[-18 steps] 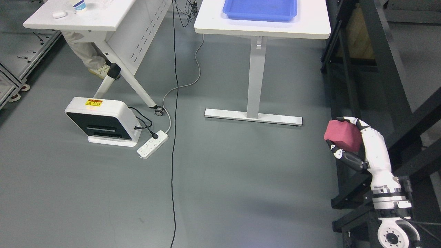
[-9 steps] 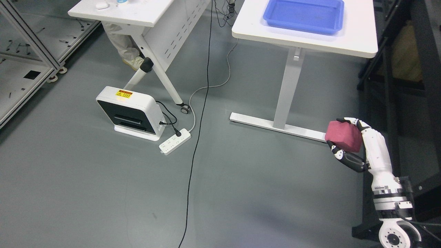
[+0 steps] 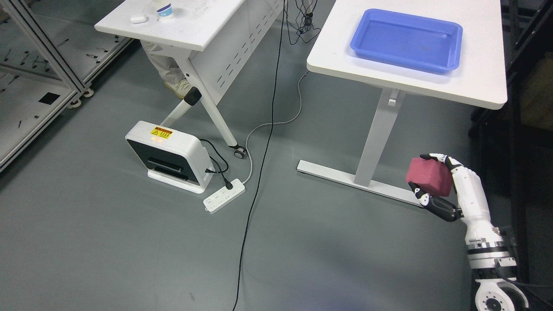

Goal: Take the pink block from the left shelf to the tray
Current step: 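Carry the pink cube in the right hand toward the blue tray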

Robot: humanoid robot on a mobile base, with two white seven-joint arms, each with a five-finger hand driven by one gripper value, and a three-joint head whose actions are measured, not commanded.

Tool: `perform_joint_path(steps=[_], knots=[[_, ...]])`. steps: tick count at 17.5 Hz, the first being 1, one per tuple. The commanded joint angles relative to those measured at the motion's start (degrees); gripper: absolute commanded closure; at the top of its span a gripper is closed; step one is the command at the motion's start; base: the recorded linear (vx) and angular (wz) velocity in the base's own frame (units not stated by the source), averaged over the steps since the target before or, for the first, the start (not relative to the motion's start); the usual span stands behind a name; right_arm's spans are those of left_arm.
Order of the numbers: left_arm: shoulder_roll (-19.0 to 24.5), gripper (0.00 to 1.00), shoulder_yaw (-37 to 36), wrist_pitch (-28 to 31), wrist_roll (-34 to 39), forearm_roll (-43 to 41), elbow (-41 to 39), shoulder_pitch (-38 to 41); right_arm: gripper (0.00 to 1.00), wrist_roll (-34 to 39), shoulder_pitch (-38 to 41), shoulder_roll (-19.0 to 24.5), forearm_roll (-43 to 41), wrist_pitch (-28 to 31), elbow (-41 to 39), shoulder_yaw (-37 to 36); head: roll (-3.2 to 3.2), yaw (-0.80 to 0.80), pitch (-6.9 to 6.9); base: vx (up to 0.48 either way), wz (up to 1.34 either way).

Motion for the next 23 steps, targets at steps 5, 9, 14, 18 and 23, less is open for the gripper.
perform_joint_path(steps=[5,9,14,18,23], knots=[[1.0,0.0,0.0,0.0,0.0,-0.1,0.0,0.5,0.97,0.0,0.6,0.4,-0.1,0.4,-0.1,0.1,0.0,0.0,0.0,0.322,-0.14],[1.0,0.0,0.0,0.0,0.0,-0.1,0.0,0.5,0.96,0.0,1.5,0.5,0.0,0.3,0.0,-0.1,0.0,0.0,0.0,0.326,-0.08],[1.0,0.0,0.0,0.0,0.0,-0.1,0.0,0.5,0.96,-0.2,1.1,1.8,-0.1,0.2,0.0,-0.1,0.0,0.0,0.0,0.32,-0.07],[1.0,0.0,0.0,0.0,0.0,-0.1,0.0,0.5,0.96,0.0,0.5,2.7,-0.1,0.4,0.0,0.2,0.0,0.0,0.0,0.289,-0.07],[1.0,0.0,0.0,0.0,0.0,-0.1,0.0,0.5,0.96,1.2,0.4,2.7,0.0,0.4,0.0,1.2,0.0,0.0,0.0,0.249,-0.07]])
